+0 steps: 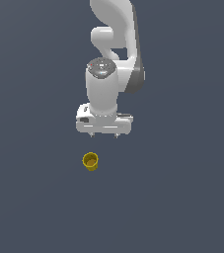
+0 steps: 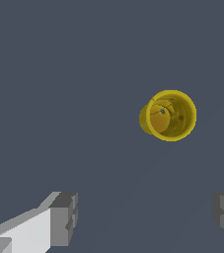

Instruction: Pick up the object and move it to a goal position.

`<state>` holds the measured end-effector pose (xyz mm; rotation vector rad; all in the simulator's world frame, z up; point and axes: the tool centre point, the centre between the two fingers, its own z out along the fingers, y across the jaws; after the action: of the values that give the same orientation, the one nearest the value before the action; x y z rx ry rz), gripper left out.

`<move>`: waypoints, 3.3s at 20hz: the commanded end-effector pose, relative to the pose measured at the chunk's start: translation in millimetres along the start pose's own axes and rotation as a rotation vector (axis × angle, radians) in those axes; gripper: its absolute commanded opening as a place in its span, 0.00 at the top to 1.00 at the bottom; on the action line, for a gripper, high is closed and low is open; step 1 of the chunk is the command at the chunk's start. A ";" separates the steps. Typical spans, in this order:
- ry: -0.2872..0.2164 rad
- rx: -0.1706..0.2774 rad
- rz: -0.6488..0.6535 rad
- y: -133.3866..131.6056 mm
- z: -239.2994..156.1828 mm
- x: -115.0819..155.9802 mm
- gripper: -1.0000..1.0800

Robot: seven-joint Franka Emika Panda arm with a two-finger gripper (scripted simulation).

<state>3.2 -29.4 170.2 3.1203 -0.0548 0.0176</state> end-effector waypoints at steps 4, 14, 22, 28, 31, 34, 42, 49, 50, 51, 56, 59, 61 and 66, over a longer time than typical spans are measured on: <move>0.005 -0.001 -0.013 -3.3 -2.5 1.2 0.04; 0.030 -0.004 -0.079 -21.6 -16.5 6.1 0.04; 0.023 -0.001 -0.097 -8.3 -2.3 18.2 0.04; 0.010 0.005 -0.129 15.7 24.0 36.9 0.04; 0.003 0.010 -0.149 30.7 40.8 46.5 0.04; -0.002 0.015 -0.164 43.0 54.7 53.4 0.04; -0.009 0.021 -0.185 60.6 74.8 61.5 0.04; -0.010 0.021 -0.183 60.9 81.4 60.8 0.04; -0.010 0.021 -0.184 60.5 84.9 60.8 0.04; -0.010 0.021 -0.184 60.6 89.3 60.6 0.04; -0.010 0.021 -0.185 60.2 116.3 59.7 0.04; -0.010 0.022 -0.186 60.0 124.9 59.9 0.04; -0.010 0.022 -0.186 60.1 126.3 60.6 0.04; -0.010 0.022 -0.186 60.1 125.7 61.2 1.00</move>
<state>63.2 -94.4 46.3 3.1328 0.2363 -0.0010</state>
